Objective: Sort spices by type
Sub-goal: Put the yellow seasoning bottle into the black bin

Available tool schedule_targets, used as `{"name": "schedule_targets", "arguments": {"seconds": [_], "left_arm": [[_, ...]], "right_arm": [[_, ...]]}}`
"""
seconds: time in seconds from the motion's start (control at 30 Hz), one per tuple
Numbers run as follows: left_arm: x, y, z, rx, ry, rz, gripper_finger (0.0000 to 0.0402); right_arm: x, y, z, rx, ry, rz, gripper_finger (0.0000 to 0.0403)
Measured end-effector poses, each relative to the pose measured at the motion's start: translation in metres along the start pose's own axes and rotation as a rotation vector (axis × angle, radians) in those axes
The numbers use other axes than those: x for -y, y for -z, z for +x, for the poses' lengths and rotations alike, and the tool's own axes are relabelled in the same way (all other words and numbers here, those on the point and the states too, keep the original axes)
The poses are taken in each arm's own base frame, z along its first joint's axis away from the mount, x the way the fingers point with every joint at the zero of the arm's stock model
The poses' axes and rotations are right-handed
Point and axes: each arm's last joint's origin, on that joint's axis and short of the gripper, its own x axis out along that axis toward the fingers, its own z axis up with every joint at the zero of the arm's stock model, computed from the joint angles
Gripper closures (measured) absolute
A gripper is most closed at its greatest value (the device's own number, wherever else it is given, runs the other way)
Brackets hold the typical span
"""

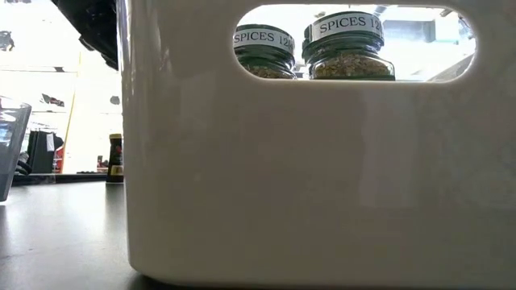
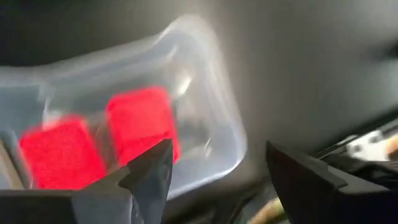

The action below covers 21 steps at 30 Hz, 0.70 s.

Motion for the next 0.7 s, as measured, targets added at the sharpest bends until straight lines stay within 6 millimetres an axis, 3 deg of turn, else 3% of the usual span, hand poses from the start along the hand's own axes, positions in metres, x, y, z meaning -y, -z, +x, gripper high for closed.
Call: {"name": "schedule_targets", "arguments": {"seconds": [0.13, 0.27, 0.47, 0.57, 0.7], "left_arm": [[0.000, 0.000, 0.000, 0.002, 0.001, -0.053, 0.0116], [0.001, -0.003, 0.000, 0.028, 0.010, -0.107, 0.0116], [0.002, -0.013, 0.000, 0.128, 0.017, -0.180, 0.0116], [-0.001, -0.019, 0.000, 0.191, -0.028, -0.225, 0.0116], [-0.012, -0.027, 0.003, 0.255, -0.103, -0.298, 0.0116]], "right_arm": [[0.012, 0.006, -0.005, 0.315, 0.007, 0.202, 0.0122], [0.017, 0.000, 0.020, 0.567, -0.005, 0.411, 0.0122], [0.025, -0.029, 0.073, 0.582, 0.071, 0.681, 0.0122], [0.035, -0.041, 0.086, 0.583, 0.072, 0.809, 0.0122], [0.054, -0.058, 0.088, 0.587, 0.029, 0.886, 0.0122]]}}
